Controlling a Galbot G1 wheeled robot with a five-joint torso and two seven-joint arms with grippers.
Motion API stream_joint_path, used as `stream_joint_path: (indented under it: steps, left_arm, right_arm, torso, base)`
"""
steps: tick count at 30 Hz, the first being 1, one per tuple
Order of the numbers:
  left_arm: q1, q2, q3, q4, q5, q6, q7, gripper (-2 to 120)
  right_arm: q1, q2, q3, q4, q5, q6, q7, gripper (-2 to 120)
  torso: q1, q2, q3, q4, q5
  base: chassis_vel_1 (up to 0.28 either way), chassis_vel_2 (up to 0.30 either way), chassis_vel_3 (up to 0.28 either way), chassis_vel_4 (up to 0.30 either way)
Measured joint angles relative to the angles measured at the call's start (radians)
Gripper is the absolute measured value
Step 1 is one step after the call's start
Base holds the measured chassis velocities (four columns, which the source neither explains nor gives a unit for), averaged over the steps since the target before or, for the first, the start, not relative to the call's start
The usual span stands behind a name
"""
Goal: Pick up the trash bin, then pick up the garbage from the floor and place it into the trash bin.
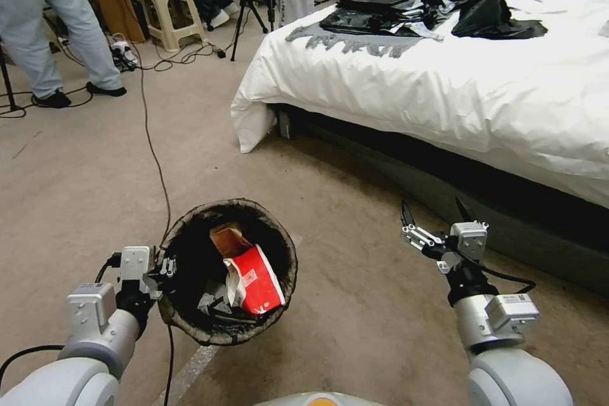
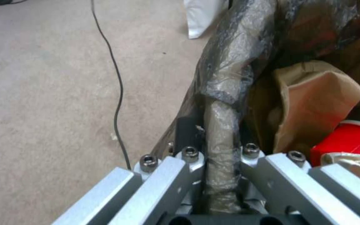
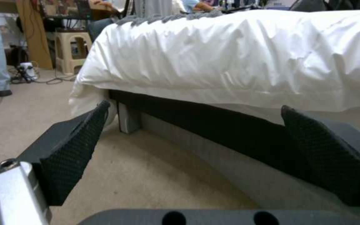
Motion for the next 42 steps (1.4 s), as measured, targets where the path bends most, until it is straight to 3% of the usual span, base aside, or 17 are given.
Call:
stream_joint_path:
  steps: [42]
  left_arm:
    - [0.004,-0.009,-0.002,0.000,0.003,0.002,-0.001,1]
  right_arm:
    - [0.044,-0.014,-0.002,-0.007,0.043,-0.032,0.014,100]
  torso:
    - [0.000,0.000,0.000,0.0000,-0.0001]
  base:
    - [0.000,0.000,0.000,0.000]
